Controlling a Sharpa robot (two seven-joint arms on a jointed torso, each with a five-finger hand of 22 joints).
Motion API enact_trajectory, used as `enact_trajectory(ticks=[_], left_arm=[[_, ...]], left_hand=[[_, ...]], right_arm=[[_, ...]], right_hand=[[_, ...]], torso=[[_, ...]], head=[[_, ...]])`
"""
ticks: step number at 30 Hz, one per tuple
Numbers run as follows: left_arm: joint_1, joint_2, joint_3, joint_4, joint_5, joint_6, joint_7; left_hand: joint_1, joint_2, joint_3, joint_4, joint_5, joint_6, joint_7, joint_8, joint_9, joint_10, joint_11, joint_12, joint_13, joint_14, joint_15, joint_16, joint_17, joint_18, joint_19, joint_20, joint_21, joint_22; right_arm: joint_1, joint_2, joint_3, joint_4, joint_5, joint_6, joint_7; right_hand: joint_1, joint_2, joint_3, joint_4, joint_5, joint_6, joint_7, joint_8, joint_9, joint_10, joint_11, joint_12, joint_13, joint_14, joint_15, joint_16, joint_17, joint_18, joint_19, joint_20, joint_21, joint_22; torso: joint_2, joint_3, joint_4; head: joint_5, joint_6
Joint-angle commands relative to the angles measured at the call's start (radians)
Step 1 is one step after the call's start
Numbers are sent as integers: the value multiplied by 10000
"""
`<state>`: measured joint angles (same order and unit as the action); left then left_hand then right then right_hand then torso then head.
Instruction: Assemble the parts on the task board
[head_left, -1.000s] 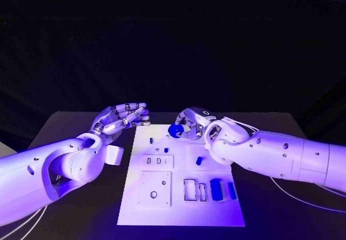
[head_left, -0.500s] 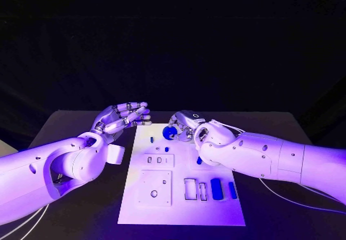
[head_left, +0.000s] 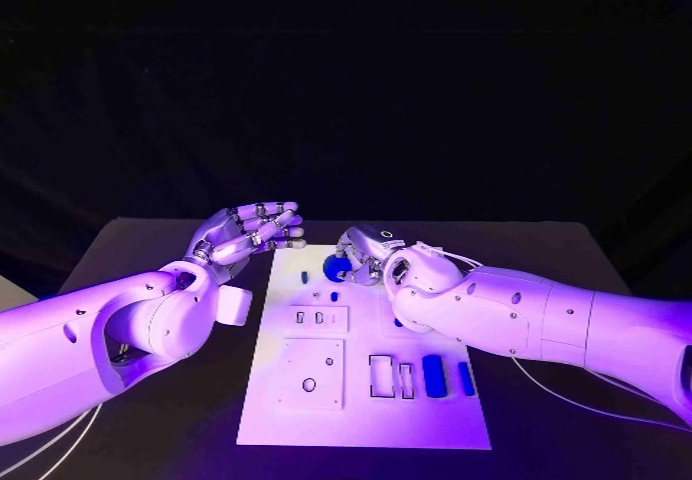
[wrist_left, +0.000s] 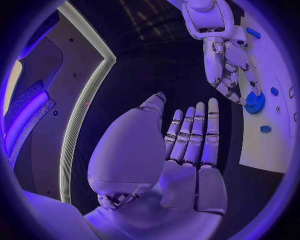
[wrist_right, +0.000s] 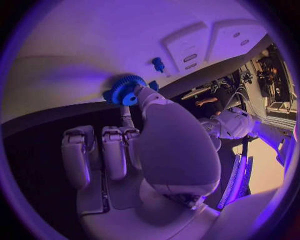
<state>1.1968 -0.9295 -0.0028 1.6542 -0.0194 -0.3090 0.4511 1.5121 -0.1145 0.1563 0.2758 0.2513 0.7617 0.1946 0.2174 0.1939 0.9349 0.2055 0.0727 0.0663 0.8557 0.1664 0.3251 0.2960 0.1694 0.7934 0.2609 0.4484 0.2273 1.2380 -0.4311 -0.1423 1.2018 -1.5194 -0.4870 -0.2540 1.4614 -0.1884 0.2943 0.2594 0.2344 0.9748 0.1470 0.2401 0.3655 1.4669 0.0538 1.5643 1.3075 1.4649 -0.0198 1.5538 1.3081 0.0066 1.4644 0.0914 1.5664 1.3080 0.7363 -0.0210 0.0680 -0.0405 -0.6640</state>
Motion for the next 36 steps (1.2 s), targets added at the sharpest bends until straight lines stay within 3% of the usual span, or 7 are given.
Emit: enact_trajectory(ticks=[1, 10, 15, 17, 21, 26, 36], left_arm=[[13, 18, 8, 13, 5, 181, 54], [14, 16, 8, 13, 5, 181, 46], [14, 14, 8, 15, 5, 188, 32], [14, 12, 8, 15, 5, 189, 26], [14, 9, 8, 14, 5, 187, 21], [14, 0, 8, 15, 5, 178, 12], [14, -15, 8, 28, 5, 167, 0]], left_hand=[[91, 0, 45, 10, -27, 77, 596, 47, -12, 38, 10, -20, -2, -89, -14, 34, 8, 52, -72, 0, 35, 9], [91, 0, 45, 10, -27, 77, 596, 47, -12, 38, 10, -20, -2, -89, -14, 34, 8, 52, -72, 0, 35, 9], [91, 0, 45, 10, -27, 77, 596, 47, -12, 38, 10, -20, -2, -89, -14, 34, 8, 52, -72, 0, 35, 9], [93, 0, 51, 12, -30, 80, 594, 47, -14, 42, 9, -20, -3, -102, -14, 42, 19, 53, -92, 3, 49, 18], [93, 0, 51, 12, -30, 80, 594, 47, -14, 42, 9, -20, -3, -102, -14, 42, 19, 53, -92, 3, 49, 18], [93, 0, 51, 12, -30, 80, 594, 47, -14, 42, 9, -20, -3, -102, -14, 42, 19, 53, -92, 3, 49, 18], [90, -2, 53, 15, -32, 79, 594, 46, -15, 42, 9, -22, -3, -112, -13, 44, 24, 53, -103, 5, 56, 22]], right_arm=[[-28, 52, -8, -88, -182, 251, 11], [-61, 213, -14, -395, -145, 247, 10], [-69, 280, -16, -496, 8, 231, 133], [-70, 297, -16, -512, 118, 293, 227], [-72, 297, -17, -500, 293, 500, 359], [-71, 267, -22, -488, 559, 901, 534], [-71, 218, -35, -478, 753, 1235, 658]], right_hand=[[-101, -8, 78, 9, -29, 216, -208, 7, 55, 1039, -72, 65, 2633, 955, -39, 59, 2119, -66, 1064, -82, 44, 2628], [-198, -73, 129, 35, -77, 128, -173, -61, 32, 1039, -46, 65, 2633, 951, -19, 56, 2104, -66, 1063, -70, 43, 2627], [-473, -234, 121, 138, -148, -141, -58, -259, -36, 1039, 54, 65, 2633, 949, 68, 53, 2097, -55, 1040, -7, 14, 2590], [-953, -350, -156, 284, -176, -415, 38, -466, -100, 1039, 147, 65, 2633, 951, 160, 56, 2108, -50, 1028, 76, -1, 2572], [-2232, -54, -899, 324, 129, -548, 85, -655, -128, 983, 208, 12, 2570, 962, 225, 69, 2164, -46, 1019, 164, -13, 2559], [-3160, 277, -1344, 344, 426, -560, 108, -764, -125, 986, 228, 14, 2574, 981, 248, 91, 2258, -59, 1047, 190, 23, 2603], [-3265, 374, -1343, 327, 521, -541, 106, -777, -119, 1036, 228, 62, 2630, 997, 251, 107, 2332, -66, 1064, 192, 44, 2628]], torso=[[-10, 2, 4], [-8, 9, -10], [-4, 11, -13], [-2, 10, -10], [-6, 7, -10], [-7, 8, -20], [-8, 16, -25]], head=[[10, -10], [18, 24], [24, 33], [31, 38], [36, 36], [62, 24], [47, 24]])
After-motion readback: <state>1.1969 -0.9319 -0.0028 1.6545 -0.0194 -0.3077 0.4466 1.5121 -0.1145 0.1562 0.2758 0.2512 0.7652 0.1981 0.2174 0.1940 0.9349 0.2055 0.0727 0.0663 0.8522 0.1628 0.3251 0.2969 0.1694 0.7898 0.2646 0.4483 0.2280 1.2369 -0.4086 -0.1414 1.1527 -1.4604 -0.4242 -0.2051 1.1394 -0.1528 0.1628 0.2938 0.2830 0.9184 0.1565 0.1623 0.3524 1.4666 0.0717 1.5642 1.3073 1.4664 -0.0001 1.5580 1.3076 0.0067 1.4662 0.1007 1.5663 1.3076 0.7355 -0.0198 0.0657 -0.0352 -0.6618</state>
